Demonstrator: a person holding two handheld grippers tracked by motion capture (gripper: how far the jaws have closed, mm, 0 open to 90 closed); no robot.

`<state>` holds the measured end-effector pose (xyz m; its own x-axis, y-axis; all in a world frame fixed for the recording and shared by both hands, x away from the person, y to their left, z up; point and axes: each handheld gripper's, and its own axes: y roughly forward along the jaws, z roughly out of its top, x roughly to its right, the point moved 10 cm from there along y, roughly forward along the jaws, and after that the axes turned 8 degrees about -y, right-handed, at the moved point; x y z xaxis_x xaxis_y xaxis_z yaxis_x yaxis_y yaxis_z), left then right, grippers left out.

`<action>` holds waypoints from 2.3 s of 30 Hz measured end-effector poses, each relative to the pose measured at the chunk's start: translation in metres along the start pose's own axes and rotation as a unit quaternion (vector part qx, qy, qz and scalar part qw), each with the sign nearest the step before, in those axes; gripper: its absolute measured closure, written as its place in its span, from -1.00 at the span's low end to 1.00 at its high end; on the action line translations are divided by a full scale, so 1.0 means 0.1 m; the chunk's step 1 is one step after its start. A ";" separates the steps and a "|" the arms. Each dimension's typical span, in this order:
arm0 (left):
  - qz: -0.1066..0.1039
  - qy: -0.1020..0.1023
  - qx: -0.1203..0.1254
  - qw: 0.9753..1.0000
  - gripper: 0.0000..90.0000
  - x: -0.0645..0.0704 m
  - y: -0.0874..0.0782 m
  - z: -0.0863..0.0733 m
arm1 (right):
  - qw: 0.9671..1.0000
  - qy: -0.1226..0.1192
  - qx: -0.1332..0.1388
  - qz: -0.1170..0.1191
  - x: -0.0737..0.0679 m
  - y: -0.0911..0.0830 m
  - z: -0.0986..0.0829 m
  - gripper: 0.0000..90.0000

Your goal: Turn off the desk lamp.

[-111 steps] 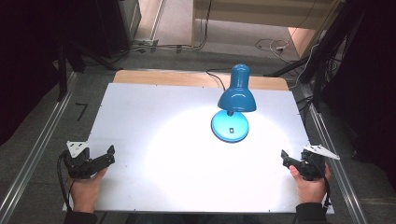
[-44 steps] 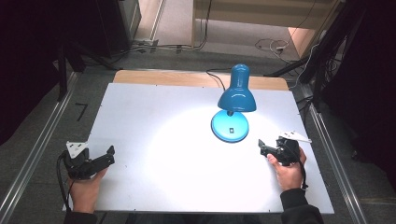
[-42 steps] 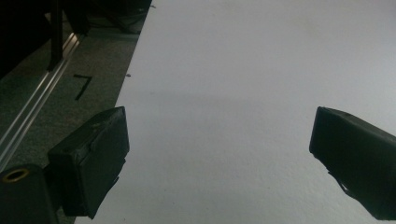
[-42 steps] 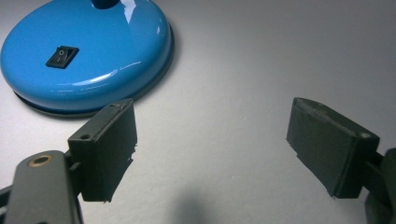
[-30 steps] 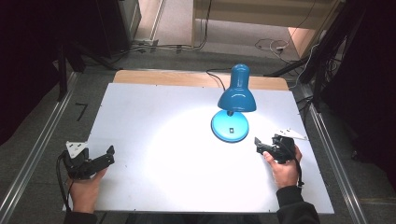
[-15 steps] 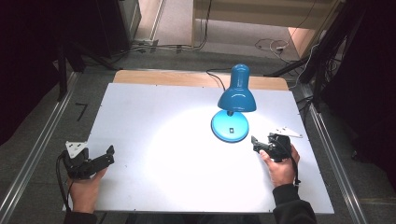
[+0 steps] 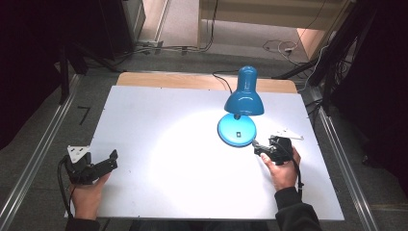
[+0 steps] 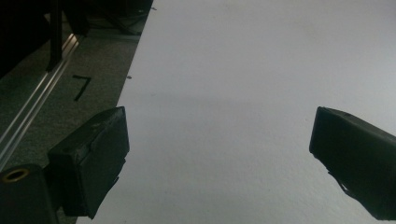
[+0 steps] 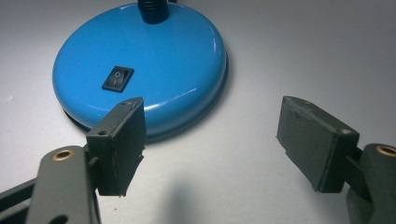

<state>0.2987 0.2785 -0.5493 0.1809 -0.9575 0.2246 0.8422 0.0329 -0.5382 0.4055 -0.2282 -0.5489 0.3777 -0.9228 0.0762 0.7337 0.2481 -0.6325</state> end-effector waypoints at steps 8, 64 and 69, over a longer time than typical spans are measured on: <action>-0.002 0.001 -0.001 1.000 -0.88 0.00 0.00 0.00 | 1.000 -0.006 0.002 0.004 -0.06 0.02 0.05 -0.45; -0.003 0.000 -0.002 1.000 -0.88 0.00 0.01 0.00 | 0.998 -0.021 0.046 0.042 -0.51 0.31 0.24 0.95; -0.004 -0.001 0.000 1.000 -0.88 0.00 0.01 0.00 | 0.998 -0.025 0.042 0.040 -0.51 0.34 0.24 0.95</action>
<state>0.2997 0.2782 -0.5495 0.1757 -0.9569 0.2312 0.8431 0.0250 -0.5372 0.4244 -0.1654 -0.5558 0.4625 -0.8841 0.0672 0.7447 0.3462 -0.5706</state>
